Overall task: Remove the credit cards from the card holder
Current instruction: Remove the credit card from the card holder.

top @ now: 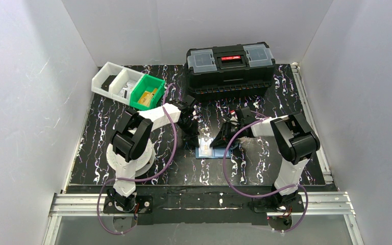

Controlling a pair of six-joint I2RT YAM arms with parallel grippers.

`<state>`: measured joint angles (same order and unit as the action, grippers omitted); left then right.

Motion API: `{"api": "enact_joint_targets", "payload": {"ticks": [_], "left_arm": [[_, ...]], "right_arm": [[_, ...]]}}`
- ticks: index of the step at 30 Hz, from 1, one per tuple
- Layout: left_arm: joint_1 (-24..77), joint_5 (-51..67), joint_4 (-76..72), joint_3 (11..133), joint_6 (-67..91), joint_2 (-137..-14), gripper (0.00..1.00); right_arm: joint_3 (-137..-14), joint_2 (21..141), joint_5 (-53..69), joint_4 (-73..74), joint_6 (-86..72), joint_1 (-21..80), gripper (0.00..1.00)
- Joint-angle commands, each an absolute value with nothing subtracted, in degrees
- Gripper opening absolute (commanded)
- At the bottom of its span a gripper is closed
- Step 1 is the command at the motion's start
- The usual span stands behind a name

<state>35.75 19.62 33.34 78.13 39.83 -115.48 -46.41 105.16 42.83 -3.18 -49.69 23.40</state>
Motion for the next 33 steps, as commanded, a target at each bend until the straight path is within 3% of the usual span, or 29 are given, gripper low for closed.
{"api": "enact_joint_targets", "payload": {"ticks": [1, 14, 33], "left_arm": [[37.08, 14.01, 34.97, 75.26, 38.34, -121.09, 0.0], [37.02, 13.21, 35.64, 75.1, 38.37, -121.27, 0.0], [35.94, 12.0, 36.45, 74.3, 37.96, -120.9, 0.0]], "right_arm": [[-47.83, 106.22, 42.1, -4.45, -50.3, 24.0, 0.26], [-47.16, 105.05, 41.09, -4.95, -50.34, 23.99, 0.01], [-43.88, 96.08, 33.33, 6.95, -41.98, 20.12, 0.01]]}}
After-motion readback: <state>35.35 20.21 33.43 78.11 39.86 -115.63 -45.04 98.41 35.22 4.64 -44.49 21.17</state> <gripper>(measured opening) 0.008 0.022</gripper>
